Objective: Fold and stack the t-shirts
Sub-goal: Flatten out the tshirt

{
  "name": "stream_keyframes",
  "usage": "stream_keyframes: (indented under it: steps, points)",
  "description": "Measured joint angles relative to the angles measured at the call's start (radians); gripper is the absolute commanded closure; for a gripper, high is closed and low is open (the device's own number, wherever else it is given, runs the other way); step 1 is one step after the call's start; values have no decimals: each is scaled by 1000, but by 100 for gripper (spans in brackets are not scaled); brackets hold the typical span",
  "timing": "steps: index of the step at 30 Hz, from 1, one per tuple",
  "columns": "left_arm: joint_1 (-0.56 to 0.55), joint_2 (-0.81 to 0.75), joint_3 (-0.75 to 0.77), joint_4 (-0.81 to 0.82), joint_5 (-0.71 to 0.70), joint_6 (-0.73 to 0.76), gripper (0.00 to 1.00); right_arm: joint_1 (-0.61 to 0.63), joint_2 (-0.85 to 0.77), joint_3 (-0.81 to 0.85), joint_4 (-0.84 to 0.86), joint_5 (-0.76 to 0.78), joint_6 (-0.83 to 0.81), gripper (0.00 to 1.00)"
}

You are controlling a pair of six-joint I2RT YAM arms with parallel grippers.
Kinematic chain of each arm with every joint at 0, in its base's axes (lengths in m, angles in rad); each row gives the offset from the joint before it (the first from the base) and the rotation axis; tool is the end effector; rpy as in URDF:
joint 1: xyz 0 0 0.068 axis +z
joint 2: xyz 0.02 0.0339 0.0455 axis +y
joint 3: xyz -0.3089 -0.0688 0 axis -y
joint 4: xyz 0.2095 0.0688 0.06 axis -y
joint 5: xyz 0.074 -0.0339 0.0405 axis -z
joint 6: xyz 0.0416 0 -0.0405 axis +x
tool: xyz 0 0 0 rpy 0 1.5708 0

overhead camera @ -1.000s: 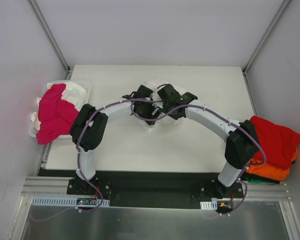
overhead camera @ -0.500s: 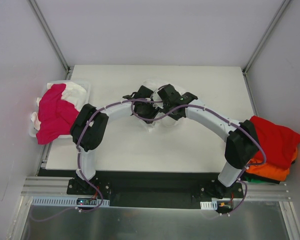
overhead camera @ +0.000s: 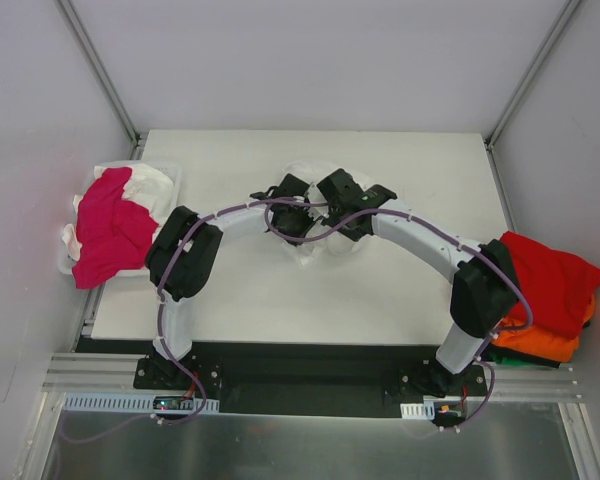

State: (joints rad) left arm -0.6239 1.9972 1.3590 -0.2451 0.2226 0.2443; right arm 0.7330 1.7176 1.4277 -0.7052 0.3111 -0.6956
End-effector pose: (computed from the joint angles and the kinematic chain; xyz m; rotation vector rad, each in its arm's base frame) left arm 0.3391 -0.2554 0.2296 1.1296 2.2015 -0.4383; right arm 0.2649 0.2213 0.3214 -1.5722 1.9931 -0.3836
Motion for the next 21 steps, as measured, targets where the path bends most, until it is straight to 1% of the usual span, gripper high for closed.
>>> stream_keyframes:
  steps: [3, 8, 13, 16, 21]
  points:
    - [-3, -3, 0, 0, -27, 8, 100, 0, -7, -3, -2, 8, -2, 99]
    - [-6, -36, -2, -8, -112, 42, 100, 8, -31, -3, 4, 43, -17, 99]
    - [-6, -138, -14, -26, -202, 80, 100, 23, -86, -3, 29, 90, -39, 99]
    - [-17, -245, -14, -22, -262, 104, 100, 15, -109, -1, 50, 142, -55, 99]
    - [-25, -329, -15, -25, -364, 144, 100, 14, -150, 14, 98, 177, -103, 99]
